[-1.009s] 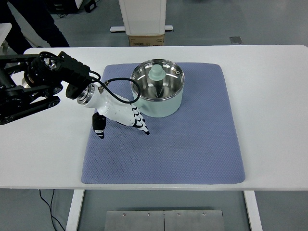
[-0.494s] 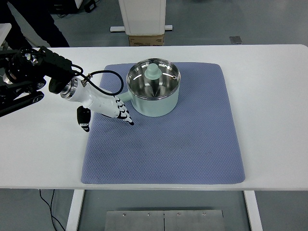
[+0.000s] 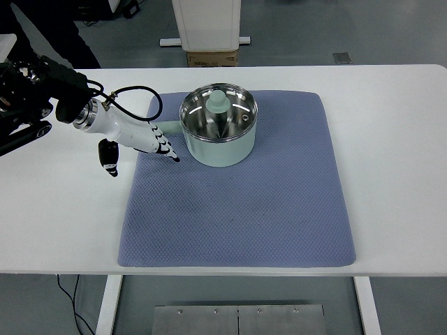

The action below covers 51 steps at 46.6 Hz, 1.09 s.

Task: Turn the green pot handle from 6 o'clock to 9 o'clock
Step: 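Continue sweeping the handle with the left hand toward the left arm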

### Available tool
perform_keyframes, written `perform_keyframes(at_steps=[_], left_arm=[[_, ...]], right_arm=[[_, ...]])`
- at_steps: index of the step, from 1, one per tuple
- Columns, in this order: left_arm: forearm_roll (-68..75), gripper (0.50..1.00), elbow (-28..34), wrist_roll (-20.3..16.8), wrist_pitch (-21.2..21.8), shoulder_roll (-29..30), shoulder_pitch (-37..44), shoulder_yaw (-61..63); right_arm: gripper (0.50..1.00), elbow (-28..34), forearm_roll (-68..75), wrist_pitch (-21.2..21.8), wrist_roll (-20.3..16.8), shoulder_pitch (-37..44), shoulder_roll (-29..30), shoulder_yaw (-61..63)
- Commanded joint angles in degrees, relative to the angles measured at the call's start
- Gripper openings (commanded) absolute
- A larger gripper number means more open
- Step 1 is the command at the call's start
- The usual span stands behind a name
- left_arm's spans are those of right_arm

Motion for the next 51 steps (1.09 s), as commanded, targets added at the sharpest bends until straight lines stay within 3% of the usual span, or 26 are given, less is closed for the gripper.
perform_keyframes(at_steps=[1, 31, 51], left_arm=[[-0.06, 1.000, 0.58, 0.00, 0.98, -0.09, 0.35, -0.01], [-0.06, 1.000, 4.09, 0.00, 1.60, -0.62, 1.32, 0.08], [-2.87, 1.000, 0.58, 0.00, 1.24, 0.08, 0.44, -0.01]], right_arm=[[1.000, 0.00, 0.00, 0.00, 0.00, 0.00, 0.00, 0.00], [1.000, 0.00, 0.00, 0.00, 0.00, 0.00, 0.00, 0.00], [1.000, 0.00, 0.00, 0.00, 0.00, 0.00, 0.00, 0.00]])
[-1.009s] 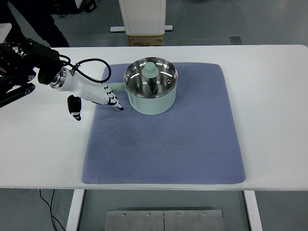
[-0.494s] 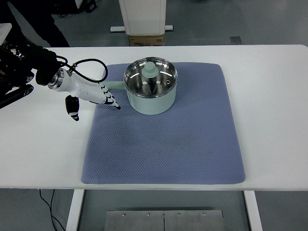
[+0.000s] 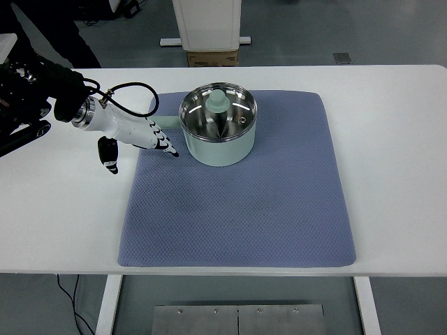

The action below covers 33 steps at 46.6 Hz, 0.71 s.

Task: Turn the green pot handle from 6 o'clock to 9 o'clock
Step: 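Continue sweeping the handle with the left hand toward the left arm, then lift the left hand up and away from the saucepan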

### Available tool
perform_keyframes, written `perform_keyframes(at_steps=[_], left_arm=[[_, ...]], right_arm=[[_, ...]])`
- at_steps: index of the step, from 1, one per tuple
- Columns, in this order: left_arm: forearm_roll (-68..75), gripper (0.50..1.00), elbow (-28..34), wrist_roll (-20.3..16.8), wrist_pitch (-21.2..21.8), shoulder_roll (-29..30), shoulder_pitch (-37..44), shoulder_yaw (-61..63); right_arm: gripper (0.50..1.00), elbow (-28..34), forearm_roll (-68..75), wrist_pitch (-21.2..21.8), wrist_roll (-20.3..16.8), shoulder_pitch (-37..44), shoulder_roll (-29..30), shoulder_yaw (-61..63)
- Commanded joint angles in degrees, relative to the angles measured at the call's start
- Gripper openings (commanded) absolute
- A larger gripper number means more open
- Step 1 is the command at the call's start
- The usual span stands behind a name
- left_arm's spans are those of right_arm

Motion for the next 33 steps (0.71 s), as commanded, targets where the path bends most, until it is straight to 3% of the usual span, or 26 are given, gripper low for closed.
perform_keyframes(at_steps=[1, 19, 33], left_arm=[[-0.91, 1.000, -1.08, 0.00, -0.12, 0.48, -0.32, -0.01], [-7.14, 1.000, -2.49, 0.00, -0.47, 5.49, -7.17, -0.19], [-30.59, 1.000, -1.79, 0.00, -0.47, 6.37, -8.94, -0.36]], right_arm=[[1.000, 0.00, 0.00, 0.00, 0.00, 0.00, 0.00, 0.00], [1.000, 0.00, 0.00, 0.00, 0.00, 0.00, 0.00, 0.00], [1.000, 0.00, 0.00, 0.00, 0.00, 0.00, 0.00, 0.00]])
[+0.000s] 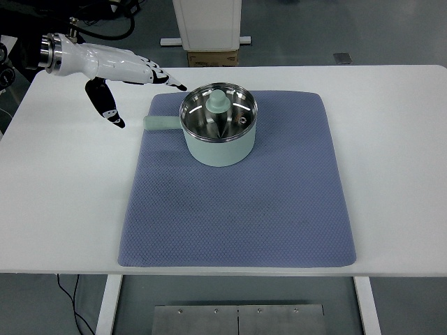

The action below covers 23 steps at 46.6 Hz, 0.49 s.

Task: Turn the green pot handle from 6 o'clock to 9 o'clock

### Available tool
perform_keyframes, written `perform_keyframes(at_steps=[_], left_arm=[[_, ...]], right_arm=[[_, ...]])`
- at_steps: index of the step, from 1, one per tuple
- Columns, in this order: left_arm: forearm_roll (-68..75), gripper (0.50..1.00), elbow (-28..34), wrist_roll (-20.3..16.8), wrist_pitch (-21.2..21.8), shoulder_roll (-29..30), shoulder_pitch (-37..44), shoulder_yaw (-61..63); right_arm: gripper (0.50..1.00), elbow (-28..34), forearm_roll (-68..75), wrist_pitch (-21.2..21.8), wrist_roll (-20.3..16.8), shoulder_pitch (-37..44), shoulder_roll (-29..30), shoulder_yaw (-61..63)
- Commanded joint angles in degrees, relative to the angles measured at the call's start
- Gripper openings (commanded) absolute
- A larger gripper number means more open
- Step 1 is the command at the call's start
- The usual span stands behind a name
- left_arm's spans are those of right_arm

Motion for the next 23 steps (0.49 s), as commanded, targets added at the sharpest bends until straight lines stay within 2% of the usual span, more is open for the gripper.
perform_keyframes(at_steps=[1, 10, 17, 23], left_arm=[[-10.29, 1.000, 0.06, 0.00, 0.01, -0.31, 0.55, -0.06], [-36.84, 1.000, 0.06, 0.00, 0.45, -0.83, 1.87, -0.24], [-51.27, 1.000, 0.15, 0.00, 0.71, -1.97, 2.13, -0.33], [-59.09, 1.000, 4.54, 0.00, 2.82, -5.48, 5.73, -0.94]], right_arm=[[1.000, 0.00, 0.00, 0.00, 0.00, 0.01, 0.00, 0.00], [1.000, 0.00, 0.00, 0.00, 0.00, 0.01, 0.00, 0.00], [1.000, 0.00, 0.00, 0.00, 0.00, 0.01, 0.00, 0.00], [1.000, 0.00, 0.00, 0.00, 0.00, 0.01, 0.00, 0.00]])
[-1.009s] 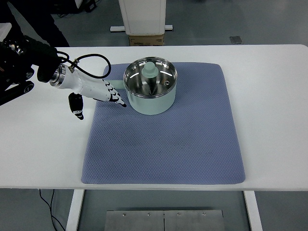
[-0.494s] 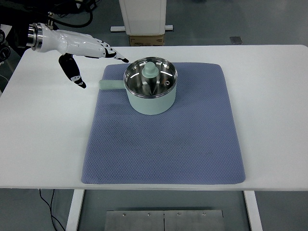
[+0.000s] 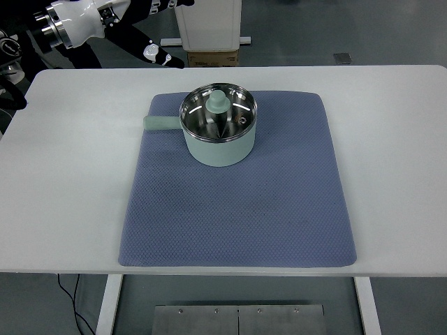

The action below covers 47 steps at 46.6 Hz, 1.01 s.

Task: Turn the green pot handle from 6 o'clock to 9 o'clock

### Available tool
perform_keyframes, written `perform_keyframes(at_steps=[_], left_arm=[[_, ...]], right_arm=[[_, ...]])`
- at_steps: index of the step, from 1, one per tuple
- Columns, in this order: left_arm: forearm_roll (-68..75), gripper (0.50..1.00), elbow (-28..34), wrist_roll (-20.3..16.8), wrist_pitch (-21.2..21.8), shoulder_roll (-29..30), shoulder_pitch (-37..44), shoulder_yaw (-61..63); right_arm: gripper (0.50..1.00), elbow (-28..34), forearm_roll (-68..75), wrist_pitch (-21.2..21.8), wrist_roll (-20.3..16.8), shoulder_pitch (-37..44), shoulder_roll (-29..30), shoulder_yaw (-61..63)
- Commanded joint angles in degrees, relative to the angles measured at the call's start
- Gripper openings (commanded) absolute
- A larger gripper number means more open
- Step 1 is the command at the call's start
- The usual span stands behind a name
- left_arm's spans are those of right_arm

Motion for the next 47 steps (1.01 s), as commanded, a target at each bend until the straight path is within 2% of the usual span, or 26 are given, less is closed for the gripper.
perform_keyframes(at_steps=[1, 9, 23, 37, 47], left_arm=[[-5.32, 1.000, 3.97, 0.00, 2.27, -2.94, 2.82, -0.96], [-18.68, 1.000, 10.83, 0.00, 8.08, -8.13, 9.41, -3.68], [-31.17, 1.000, 12.68, 0.00, 8.34, -9.98, 16.01, -10.62], [-38.29, 1.000, 25.15, 0.00, 8.34, -17.62, 24.71, -19.41], [-38.47, 1.000, 30.87, 0.00, 8.43, -23.24, 27.70, -24.16]], right_arm=[[1.000, 0.00, 0.00, 0.00, -0.01, 0.01, 0.00, 0.00], [1.000, 0.00, 0.00, 0.00, -0.01, 0.01, 0.00, 0.00], [1.000, 0.00, 0.00, 0.00, -0.01, 0.01, 0.00, 0.00], [1.000, 0.00, 0.00, 0.00, -0.01, 0.01, 0.00, 0.00], [1.000, 0.00, 0.00, 0.00, -0.01, 0.01, 0.00, 0.00]])
